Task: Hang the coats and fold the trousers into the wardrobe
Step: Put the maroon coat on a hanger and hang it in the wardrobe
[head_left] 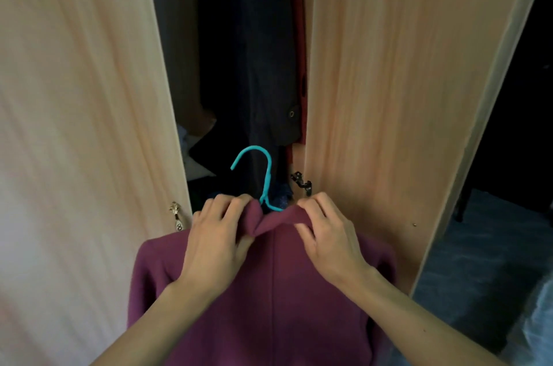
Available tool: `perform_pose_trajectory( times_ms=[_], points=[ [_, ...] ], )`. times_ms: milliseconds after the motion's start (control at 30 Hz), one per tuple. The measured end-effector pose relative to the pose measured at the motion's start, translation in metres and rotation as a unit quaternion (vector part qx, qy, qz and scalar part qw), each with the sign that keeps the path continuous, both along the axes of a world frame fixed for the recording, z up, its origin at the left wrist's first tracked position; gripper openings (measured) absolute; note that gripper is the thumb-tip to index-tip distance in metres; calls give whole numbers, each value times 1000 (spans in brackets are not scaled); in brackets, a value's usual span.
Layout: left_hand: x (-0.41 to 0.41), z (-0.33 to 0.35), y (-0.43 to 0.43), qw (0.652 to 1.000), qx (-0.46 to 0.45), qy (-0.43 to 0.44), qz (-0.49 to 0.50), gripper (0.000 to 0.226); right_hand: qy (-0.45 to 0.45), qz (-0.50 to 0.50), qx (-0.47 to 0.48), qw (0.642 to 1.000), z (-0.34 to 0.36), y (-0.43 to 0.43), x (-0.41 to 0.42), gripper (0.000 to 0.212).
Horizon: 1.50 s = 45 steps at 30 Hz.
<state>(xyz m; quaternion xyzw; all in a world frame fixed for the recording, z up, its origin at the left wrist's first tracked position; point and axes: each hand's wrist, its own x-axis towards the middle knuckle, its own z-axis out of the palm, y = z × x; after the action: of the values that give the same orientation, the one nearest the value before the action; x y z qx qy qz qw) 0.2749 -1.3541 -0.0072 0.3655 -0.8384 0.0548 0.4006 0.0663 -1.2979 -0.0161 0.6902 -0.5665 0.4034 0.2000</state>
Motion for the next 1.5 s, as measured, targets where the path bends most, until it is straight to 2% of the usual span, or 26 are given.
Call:
perform_pose_trajectory(
  times_ms=[67,233,333,467,600,667,800,1000,1300,1500],
  points=[
    [6,3,-5,1000,24,2,-7,65,-14,-2,-12,1000,0,-5,5,35],
    [16,13,-17,999,39,2,-30,60,-45,3,-29,999,1,-28,5,36],
    [23,21,-30,998,49,-31,-17,64,-57,14,-42,997,3,-48,2,35],
    [28,40,-57,996,30,-77,-13,58,-64,25,-60,996,2,-76,-5,38],
    [28,65,-105,990,-9,-121,65,54,-54,44,-71,995,-1,-105,-15,41],
    [32,73,-130,975,-39,-175,130,50,-49,50,-65,995,-5,-117,-19,43],
    [38,83,-164,914,-86,-332,218,37,-40,72,-61,995,-12,-137,-29,48],
    [39,77,-175,833,-85,-446,316,56,-30,118,-62,991,-19,-167,-42,47],
    [24,74,-143,819,-56,-451,350,66,-39,163,-79,983,-28,-163,-32,48],
    [35,72,-94,832,-63,-454,314,58,-52,170,-84,980,-26,-131,-16,54]
  ],
)
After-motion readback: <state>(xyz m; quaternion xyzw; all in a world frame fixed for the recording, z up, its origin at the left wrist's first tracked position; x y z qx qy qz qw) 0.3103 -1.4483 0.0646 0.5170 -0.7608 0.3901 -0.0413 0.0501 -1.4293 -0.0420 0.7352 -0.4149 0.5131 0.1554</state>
